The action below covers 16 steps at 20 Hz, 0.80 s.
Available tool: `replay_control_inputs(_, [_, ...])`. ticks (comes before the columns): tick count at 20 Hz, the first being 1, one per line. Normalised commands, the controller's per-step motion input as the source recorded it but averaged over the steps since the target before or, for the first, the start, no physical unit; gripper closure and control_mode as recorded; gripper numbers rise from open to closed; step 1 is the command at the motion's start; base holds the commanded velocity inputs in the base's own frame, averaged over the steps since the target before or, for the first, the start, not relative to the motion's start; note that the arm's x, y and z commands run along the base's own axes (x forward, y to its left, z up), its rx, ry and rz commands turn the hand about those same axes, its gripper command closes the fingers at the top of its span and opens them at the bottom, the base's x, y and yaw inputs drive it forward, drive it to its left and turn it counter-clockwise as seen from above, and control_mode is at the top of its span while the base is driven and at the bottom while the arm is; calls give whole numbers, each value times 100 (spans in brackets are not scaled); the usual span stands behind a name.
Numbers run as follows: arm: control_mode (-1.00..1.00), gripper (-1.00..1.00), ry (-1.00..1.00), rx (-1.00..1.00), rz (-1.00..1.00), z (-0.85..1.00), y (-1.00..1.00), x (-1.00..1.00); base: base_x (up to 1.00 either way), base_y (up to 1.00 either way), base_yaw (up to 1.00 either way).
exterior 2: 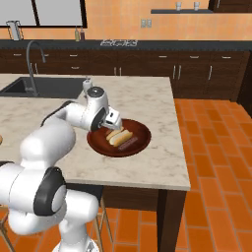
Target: Place one bun and one sausage from the bowl on each plate.
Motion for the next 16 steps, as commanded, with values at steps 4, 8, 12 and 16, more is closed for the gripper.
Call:
replay_control_inputs(4, [-100,-100,1,1,2,-35,0,98,0,0,0])
replay_control_inputs(8, [-100,-100,14,0,3,-24,26,81,0,0,0])
replay_control_inputs(12, [-100,-100,8,0,1,-30,1,48,0,0,0])
replay_control_inputs(16, [-100,-100,0,5,1,-43,-12,34,0,0,0])
